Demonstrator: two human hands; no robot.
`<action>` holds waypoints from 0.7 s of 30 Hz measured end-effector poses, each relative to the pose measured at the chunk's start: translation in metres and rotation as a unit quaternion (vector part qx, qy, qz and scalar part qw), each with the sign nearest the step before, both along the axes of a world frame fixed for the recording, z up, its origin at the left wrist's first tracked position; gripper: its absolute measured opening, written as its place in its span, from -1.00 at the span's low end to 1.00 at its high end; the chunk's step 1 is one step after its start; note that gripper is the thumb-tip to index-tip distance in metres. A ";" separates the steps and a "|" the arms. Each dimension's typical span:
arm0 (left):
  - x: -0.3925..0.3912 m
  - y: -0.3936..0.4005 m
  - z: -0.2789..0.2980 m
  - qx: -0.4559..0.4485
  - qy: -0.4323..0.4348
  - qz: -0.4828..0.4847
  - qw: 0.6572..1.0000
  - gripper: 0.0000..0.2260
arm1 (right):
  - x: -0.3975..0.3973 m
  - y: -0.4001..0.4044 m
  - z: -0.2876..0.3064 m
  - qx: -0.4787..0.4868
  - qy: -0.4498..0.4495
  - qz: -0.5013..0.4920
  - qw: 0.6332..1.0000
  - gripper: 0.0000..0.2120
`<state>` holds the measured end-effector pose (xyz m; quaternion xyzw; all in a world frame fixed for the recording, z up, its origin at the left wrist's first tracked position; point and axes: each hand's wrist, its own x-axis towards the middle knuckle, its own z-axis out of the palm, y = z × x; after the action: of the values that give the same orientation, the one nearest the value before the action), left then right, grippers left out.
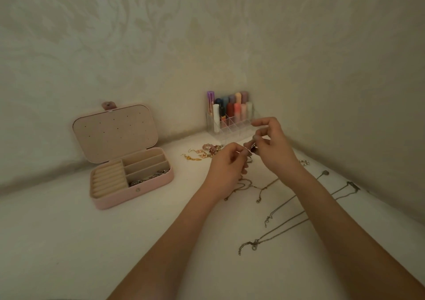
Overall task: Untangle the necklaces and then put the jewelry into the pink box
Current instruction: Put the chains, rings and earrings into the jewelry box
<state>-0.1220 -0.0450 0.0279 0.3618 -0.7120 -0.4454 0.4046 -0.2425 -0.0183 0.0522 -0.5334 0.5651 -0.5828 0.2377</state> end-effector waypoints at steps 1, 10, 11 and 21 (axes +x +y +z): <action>0.001 0.000 0.001 -0.004 -0.003 0.003 1.000 -0.86 | -0.001 0.001 0.001 0.011 -0.016 0.003 1.000 -0.72; 0.017 -0.008 0.015 0.016 0.046 0.058 0.997 -0.83 | 0.004 0.008 0.000 0.108 0.110 0.087 0.984 -0.81; 0.020 -0.008 0.015 0.022 0.048 0.056 0.997 -0.83 | 0.007 0.008 0.000 0.108 0.140 0.094 0.980 -0.80; 0.092 0.003 0.005 0.104 -0.051 -0.052 0.992 -0.77 | 0.021 0.007 0.007 0.067 -0.238 0.135 0.959 -0.73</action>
<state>-0.0298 -0.0418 0.0326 0.3861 -0.6997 -0.5183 0.3044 -0.2214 -0.0117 0.0589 -0.4337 0.4526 -0.6158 0.4774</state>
